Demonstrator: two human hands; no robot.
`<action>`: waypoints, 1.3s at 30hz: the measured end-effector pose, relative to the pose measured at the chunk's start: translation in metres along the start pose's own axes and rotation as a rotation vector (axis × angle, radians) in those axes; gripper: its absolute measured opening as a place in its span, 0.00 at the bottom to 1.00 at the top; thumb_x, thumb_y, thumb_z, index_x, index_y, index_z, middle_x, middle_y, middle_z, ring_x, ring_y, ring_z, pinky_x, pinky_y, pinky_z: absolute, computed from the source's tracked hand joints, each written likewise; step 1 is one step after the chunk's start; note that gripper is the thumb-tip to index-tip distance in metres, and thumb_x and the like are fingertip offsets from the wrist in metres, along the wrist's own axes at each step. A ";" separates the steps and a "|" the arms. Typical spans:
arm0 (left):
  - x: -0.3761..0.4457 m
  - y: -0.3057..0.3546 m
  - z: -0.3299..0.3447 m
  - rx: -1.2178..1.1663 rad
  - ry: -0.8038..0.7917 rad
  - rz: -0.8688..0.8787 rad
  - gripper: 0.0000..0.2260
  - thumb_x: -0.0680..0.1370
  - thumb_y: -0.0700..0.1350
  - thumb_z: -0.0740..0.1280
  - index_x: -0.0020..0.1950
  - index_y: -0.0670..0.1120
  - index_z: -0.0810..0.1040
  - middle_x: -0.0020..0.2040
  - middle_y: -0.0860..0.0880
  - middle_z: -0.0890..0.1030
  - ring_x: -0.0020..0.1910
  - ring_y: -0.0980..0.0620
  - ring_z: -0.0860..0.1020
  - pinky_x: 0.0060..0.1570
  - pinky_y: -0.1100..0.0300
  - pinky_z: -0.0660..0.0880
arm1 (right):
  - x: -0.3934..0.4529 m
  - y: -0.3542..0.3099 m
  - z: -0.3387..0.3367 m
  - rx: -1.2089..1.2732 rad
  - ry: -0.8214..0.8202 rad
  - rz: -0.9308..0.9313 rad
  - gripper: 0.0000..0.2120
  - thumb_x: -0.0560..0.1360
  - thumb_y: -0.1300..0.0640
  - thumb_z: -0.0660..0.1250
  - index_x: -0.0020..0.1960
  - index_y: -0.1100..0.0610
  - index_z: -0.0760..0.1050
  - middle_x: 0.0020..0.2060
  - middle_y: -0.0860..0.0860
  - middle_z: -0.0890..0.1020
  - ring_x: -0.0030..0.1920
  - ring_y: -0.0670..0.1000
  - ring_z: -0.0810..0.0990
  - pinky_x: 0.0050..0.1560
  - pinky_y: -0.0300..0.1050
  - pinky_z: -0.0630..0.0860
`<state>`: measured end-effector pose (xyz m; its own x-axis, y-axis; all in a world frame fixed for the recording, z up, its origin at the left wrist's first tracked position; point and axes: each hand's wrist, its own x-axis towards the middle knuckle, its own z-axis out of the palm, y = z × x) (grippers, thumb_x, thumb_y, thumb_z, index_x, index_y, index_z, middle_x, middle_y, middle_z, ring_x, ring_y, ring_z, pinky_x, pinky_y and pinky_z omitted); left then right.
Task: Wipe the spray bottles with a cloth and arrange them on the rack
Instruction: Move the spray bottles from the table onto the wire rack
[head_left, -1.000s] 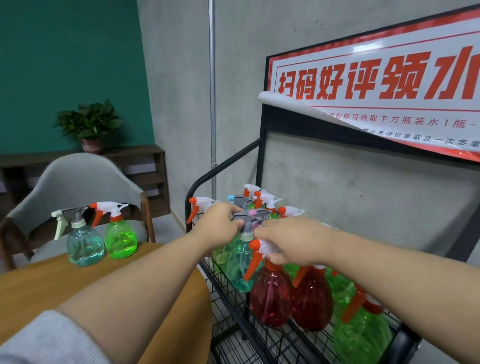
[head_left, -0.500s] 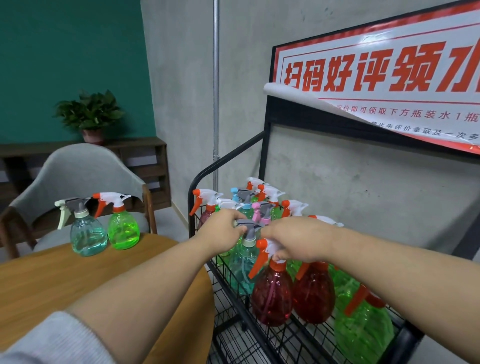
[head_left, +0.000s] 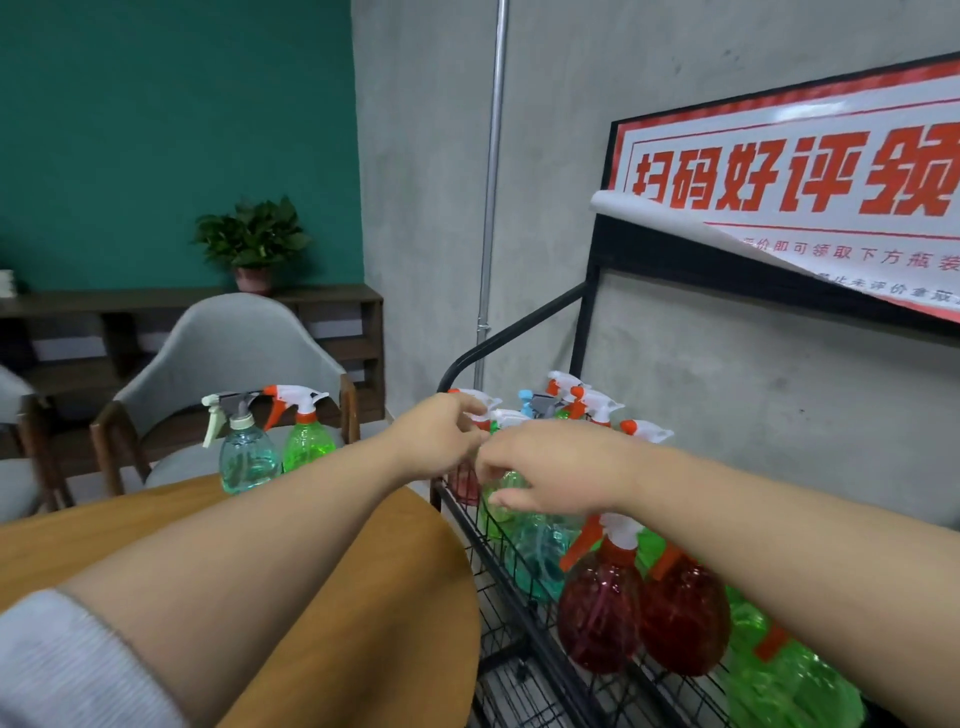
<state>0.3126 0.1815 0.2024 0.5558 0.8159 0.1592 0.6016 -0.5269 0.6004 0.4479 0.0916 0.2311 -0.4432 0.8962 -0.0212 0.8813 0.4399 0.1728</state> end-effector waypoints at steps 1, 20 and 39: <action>-0.004 -0.005 -0.007 0.017 0.010 -0.008 0.20 0.80 0.44 0.66 0.72 0.43 0.70 0.61 0.45 0.80 0.54 0.52 0.77 0.51 0.62 0.72 | 0.010 -0.006 -0.001 -0.009 0.012 -0.022 0.10 0.79 0.49 0.62 0.58 0.51 0.73 0.53 0.48 0.78 0.47 0.48 0.73 0.45 0.45 0.71; -0.009 -0.215 -0.078 0.387 0.382 -0.541 0.29 0.78 0.46 0.65 0.76 0.45 0.59 0.76 0.42 0.57 0.76 0.42 0.54 0.72 0.47 0.58 | 0.219 -0.054 0.037 0.129 0.091 -0.024 0.22 0.77 0.51 0.64 0.70 0.51 0.66 0.66 0.52 0.71 0.62 0.56 0.74 0.59 0.51 0.74; 0.041 -0.304 -0.090 0.657 0.432 -0.494 0.31 0.76 0.33 0.66 0.76 0.40 0.57 0.72 0.41 0.63 0.71 0.43 0.64 0.66 0.52 0.68 | 0.370 -0.054 0.109 0.402 0.214 0.158 0.54 0.72 0.55 0.73 0.76 0.52 0.31 0.78 0.48 0.38 0.76 0.52 0.33 0.74 0.58 0.37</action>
<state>0.1009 0.3963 0.0971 -0.0332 0.9319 0.3611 0.9907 -0.0169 0.1347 0.2545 0.4055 0.1070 -0.2858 0.9402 0.1854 0.9153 0.3251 -0.2376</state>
